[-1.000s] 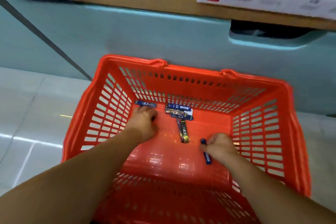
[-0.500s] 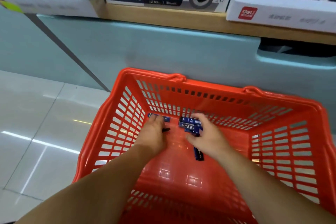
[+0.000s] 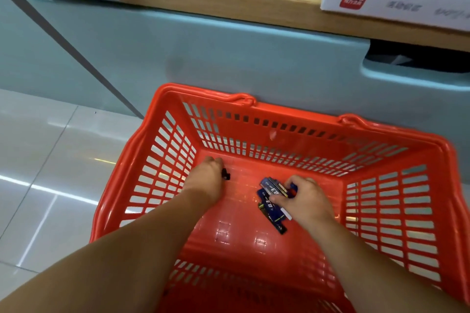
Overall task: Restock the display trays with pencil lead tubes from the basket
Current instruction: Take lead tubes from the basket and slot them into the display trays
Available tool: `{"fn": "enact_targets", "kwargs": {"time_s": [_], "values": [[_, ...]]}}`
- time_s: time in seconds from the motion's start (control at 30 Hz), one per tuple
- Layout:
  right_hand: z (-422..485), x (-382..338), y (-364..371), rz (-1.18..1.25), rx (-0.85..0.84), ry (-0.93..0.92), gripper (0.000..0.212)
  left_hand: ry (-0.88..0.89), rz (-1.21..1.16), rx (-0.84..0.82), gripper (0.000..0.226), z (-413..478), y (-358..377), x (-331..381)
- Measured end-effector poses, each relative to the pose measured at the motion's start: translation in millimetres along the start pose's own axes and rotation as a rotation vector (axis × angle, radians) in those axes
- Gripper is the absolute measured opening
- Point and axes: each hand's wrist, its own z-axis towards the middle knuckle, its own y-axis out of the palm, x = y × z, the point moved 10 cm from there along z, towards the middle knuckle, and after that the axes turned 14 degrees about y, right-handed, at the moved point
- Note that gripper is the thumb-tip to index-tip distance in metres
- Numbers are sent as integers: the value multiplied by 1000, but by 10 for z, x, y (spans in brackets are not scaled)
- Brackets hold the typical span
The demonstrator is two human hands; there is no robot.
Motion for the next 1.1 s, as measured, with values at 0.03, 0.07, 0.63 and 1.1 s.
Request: {"fn": "enact_targets", "kwargs": {"time_s": [0.03,0.07,0.63,1.1], "values": [[23,36,-4,28,-12,13,33,-3,13,-20,30,-3,9,25],[40,67,-11,40,-20,24,32,2,21,-35,27,-14,12,71],[120,621,-53,210,-190,189,20,459,8,-317,72,-110,728,1106],[-16,558,-124,-1,-102,174,36,198,173,-236,64,-164,546,682]]}}
